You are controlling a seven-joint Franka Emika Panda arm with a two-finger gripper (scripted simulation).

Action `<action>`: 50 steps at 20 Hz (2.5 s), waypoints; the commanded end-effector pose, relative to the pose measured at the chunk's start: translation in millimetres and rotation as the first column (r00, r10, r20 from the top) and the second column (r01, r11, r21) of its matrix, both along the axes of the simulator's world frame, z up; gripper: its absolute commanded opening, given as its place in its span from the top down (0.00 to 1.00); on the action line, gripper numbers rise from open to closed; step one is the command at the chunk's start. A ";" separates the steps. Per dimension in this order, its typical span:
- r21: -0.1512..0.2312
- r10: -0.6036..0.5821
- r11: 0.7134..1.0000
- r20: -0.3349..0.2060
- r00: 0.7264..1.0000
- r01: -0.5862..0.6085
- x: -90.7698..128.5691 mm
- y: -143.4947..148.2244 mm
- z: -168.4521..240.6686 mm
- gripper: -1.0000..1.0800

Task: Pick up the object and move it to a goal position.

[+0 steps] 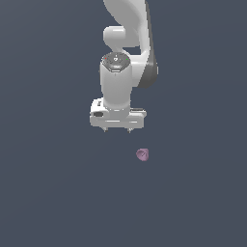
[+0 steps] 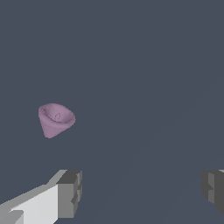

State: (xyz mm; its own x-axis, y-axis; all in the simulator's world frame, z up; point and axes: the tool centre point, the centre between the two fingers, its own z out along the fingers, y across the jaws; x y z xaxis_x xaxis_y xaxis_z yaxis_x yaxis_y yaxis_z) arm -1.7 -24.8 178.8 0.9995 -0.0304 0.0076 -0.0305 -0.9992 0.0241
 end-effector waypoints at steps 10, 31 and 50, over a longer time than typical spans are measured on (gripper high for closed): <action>0.002 0.000 1.000 -0.055 0.998 0.000 -13.6 -5.5 -18.2 0.04; 0.004 -0.202 0.979 -0.033 0.979 0.202 5.0 38.3 -43.4 0.04; 0.020 -0.525 0.851 -0.009 0.851 0.525 24.1 116.5 -91.1 0.04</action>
State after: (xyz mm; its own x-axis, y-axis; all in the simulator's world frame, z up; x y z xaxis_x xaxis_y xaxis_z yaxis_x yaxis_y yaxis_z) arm 21.4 87.4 90.5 0.8469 -0.5317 -0.0038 -0.5317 -0.8469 0.0059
